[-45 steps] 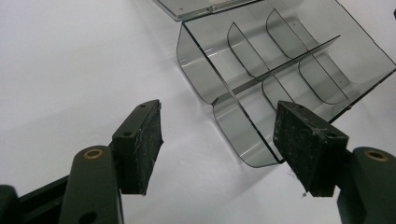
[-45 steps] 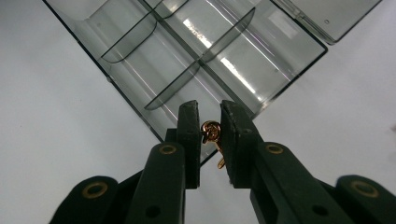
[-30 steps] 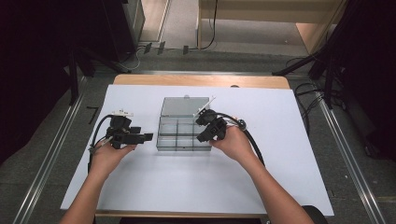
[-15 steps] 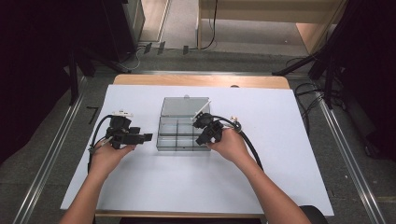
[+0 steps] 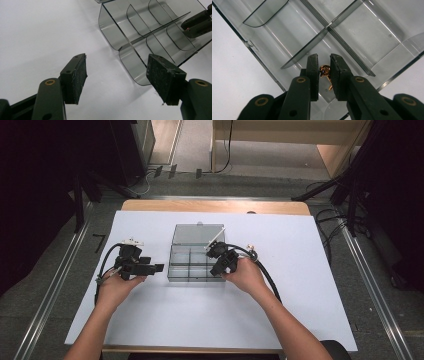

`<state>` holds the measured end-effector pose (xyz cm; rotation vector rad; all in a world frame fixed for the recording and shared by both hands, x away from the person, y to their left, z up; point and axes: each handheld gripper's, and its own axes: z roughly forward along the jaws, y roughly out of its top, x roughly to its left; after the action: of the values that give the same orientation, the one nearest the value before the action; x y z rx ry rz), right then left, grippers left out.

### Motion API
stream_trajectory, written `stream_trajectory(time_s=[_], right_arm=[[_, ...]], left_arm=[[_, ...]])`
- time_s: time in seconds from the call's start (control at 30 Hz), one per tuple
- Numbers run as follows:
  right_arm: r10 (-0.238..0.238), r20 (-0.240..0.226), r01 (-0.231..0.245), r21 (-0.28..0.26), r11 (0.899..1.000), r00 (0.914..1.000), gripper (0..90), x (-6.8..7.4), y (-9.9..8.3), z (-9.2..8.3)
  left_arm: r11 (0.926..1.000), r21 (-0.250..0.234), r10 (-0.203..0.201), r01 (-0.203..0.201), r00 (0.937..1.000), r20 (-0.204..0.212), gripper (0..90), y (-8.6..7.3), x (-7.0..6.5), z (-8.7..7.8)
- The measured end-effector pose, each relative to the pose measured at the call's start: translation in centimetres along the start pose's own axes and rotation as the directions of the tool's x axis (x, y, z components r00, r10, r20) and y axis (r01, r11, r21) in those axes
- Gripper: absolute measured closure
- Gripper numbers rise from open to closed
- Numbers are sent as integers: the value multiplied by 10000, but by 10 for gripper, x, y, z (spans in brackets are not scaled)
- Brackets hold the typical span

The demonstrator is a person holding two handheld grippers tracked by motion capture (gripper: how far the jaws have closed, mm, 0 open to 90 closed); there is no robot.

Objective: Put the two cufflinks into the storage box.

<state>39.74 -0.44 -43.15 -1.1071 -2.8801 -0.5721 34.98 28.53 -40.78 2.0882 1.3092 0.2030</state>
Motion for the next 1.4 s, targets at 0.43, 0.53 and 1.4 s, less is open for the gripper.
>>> stream_trajectory(time_s=[0.43, 0.53, 1.4], right_arm=[[-19, -20, 19, 71, 10000, 10000, 773, -1, 0, 2], [23, 58, -23, -28, 10000, 10000, 767, -2, 0, -1], [863, -37, -855, -1884, 9784, 9963, 637, -43, -18, -56]], left_arm=[[10000, 17, 1, -1, 10000, 4, 339, 0, 0, 0], [10000, 12, 0, 0, 10000, -1, 339, 0, 0, 1], [10000, 24, 56, -56, 10000, 33, 339, 3, 1, 6]])
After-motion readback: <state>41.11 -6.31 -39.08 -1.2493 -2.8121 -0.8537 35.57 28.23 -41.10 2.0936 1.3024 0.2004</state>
